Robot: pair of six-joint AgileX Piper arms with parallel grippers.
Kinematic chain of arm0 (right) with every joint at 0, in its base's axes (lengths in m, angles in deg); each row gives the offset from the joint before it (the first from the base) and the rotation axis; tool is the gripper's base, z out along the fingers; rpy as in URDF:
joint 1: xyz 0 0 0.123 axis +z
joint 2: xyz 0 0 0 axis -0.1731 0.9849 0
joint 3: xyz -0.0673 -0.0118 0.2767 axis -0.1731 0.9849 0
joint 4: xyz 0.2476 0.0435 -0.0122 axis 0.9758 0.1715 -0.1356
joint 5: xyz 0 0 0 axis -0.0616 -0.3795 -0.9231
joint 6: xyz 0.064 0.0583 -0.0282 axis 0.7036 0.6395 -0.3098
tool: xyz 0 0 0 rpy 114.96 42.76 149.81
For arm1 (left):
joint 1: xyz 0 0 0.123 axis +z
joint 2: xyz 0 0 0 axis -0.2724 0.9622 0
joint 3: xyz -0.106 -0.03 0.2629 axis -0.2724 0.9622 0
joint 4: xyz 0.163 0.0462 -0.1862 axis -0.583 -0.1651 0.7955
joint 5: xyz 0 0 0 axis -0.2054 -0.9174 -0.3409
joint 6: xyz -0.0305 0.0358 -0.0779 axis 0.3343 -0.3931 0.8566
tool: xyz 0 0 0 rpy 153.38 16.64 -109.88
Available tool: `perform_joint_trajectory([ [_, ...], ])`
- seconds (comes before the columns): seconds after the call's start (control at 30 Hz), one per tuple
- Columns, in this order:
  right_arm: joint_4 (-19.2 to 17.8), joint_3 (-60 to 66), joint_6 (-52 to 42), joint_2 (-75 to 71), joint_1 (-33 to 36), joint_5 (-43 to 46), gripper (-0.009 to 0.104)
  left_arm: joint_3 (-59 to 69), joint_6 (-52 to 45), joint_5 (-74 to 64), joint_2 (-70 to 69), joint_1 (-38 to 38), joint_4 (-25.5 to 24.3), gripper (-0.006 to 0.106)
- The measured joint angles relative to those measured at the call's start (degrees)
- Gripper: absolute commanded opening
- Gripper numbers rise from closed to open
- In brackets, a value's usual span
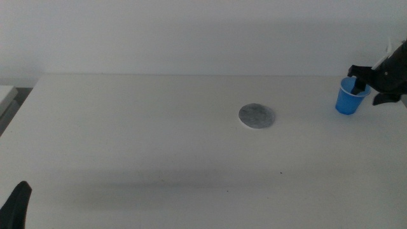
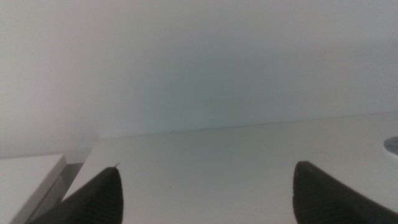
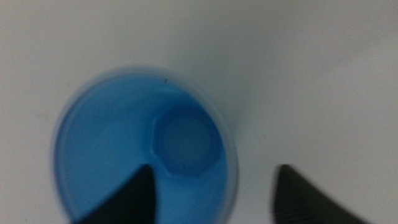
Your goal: Place an empty cup on a cup mat.
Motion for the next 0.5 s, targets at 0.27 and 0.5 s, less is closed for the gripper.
perform_joint_trajectory([
  [0.27,2.6,-0.7,-2.1,-0.3,1.1,1.2,-0.002,0.0,0.0,0.0,0.0,0.0,0.0,0.094],
  [0.5,2.6,-1.2,-2.4,-5.9,9.3,-0.1,-0.002,0.0,0.0,0.0,0.0,0.0,0.0,0.094],
])
